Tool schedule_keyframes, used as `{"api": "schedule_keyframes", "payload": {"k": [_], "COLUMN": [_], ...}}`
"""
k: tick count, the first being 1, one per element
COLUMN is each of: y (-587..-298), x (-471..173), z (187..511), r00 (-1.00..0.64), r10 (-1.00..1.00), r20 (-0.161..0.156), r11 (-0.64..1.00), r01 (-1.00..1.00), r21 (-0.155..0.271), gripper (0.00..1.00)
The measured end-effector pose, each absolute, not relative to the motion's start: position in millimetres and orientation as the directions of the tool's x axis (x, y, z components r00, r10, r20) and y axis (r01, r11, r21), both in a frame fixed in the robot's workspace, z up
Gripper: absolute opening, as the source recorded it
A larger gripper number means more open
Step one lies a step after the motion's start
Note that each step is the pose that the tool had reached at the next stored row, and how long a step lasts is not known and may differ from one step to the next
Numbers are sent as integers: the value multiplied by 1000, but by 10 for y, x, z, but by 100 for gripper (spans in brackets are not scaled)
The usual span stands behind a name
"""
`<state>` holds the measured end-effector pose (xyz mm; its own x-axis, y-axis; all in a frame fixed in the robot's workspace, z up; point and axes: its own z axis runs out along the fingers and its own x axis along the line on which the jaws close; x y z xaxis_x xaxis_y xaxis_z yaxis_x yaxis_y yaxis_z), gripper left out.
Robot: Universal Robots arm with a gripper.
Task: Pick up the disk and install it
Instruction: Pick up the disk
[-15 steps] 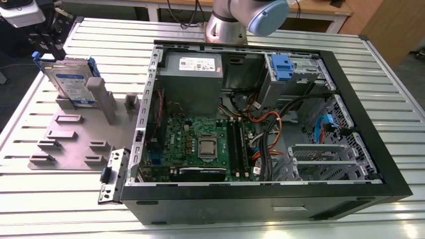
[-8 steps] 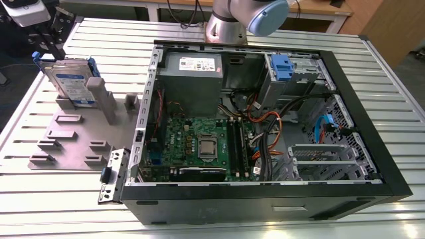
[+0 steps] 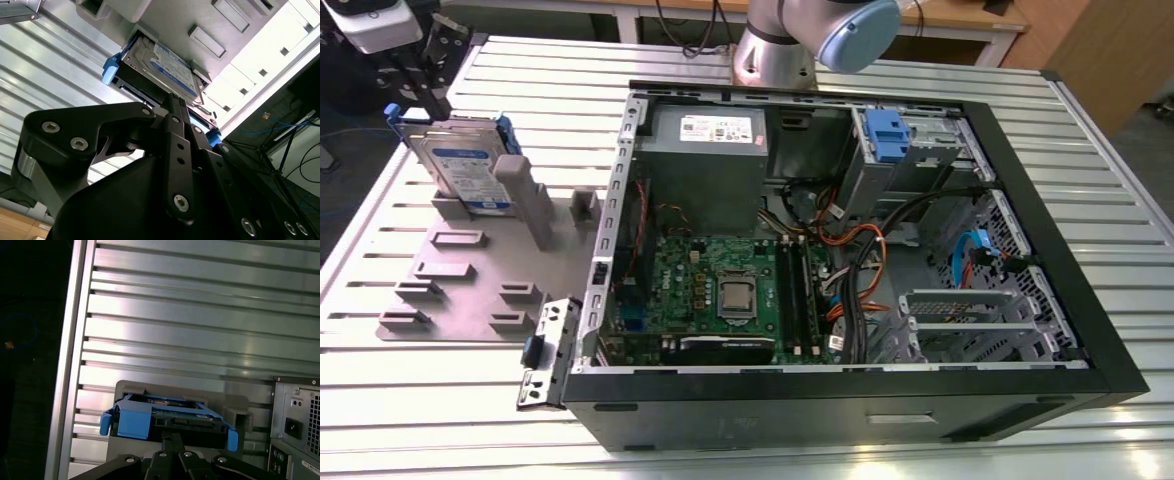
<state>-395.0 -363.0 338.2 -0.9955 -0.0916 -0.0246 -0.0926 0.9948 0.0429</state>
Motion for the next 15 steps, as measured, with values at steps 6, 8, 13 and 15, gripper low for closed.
{"api": "schedule_keyframes", "payload": {"k": [6, 8, 13, 15], "y": [-3630, -3630, -3630, -3630], "x": [-3950, -3949, -3950, -3950], "z": [3382, 3383, 3391, 3393], "r00": [-995, -995, -995, -995], "r10": [-100, -100, -100, -100], "r20": [-25, -25, -25, -25], "r11": [994, 994, 994, 994], "r01": [-101, -101, -101, -101], "r21": [43, 43, 43, 43], "gripper": [11, 11, 11, 11]}}
